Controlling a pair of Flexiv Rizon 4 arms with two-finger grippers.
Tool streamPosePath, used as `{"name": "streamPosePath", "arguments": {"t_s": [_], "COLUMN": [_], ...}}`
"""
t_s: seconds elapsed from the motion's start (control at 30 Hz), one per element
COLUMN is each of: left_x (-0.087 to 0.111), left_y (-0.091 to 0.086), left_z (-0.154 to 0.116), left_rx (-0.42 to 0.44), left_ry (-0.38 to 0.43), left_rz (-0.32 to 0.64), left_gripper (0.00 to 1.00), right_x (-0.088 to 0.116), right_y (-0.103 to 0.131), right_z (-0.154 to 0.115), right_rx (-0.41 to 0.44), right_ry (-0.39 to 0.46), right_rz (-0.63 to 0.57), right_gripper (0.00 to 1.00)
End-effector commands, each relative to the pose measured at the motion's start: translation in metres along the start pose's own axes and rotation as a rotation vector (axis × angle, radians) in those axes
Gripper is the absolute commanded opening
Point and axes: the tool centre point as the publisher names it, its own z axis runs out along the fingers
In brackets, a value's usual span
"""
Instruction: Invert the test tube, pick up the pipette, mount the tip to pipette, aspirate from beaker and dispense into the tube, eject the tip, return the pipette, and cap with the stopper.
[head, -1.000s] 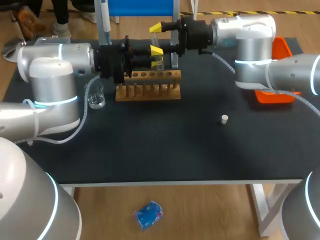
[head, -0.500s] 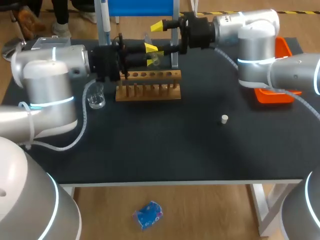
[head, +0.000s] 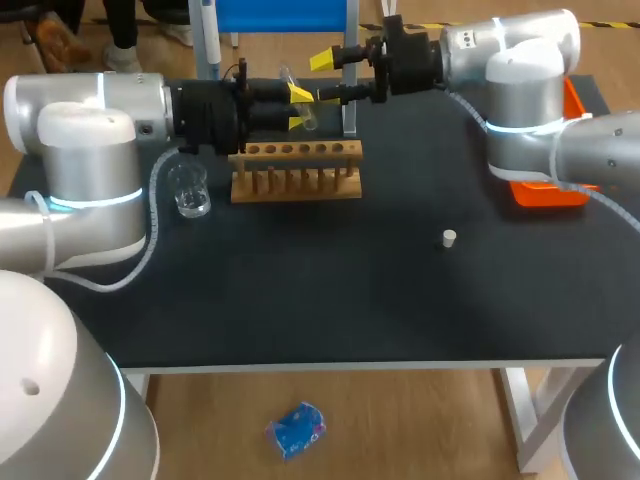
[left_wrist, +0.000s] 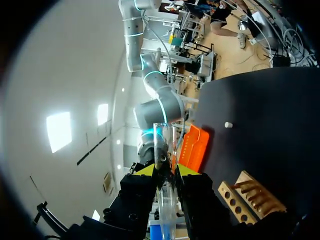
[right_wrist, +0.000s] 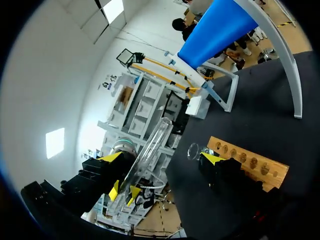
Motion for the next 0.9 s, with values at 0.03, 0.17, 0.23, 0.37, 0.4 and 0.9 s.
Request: {"name": "streamPosePath", "arguments": {"t_s": [0.03, 0.17, 0.23, 0.37, 0.4, 0.9], "left_x": [-0.001, -0.001, -0.001, -0.001, -0.001, -0.001], "left_y": [0.0, 0.0, 0.0, 0.0, 0.0, 0.0], "left_z": [-0.001, -0.001, -0.001, -0.001, -0.001, -0.001], "left_rx": [0.0, 0.0, 0.0, 0.0, 0.0, 0.0], "left_ry": [0.002, 0.002, 0.002, 0.002, 0.002, 0.002], "left_rz": [0.0, 0.0, 0.0, 0.0, 0.0, 0.0], "left_gripper": [0.0, 0.0, 0.0, 0.0, 0.0, 0.0], "right_x": [0.001, 0.001, 0.0, -0.008, -0.011, -0.041], "right_y": [-0.001, -0.001, -0.004, -0.013, -0.016, -0.054], "right_z": [-0.001, -0.001, -0.005, -0.022, -0.029, -0.054], "right_rx": [-0.002, -0.002, -0.033, -0.063, -0.069, 0.06], "right_ry": [-0.003, -0.003, -0.03, -0.062, -0.083, -0.415], "right_rz": [-0.001, -0.001, -0.126, -0.393, -0.474, -1.136], "right_gripper": [1.0, 1.0, 1.0, 1.0, 1.0, 1.0]}}
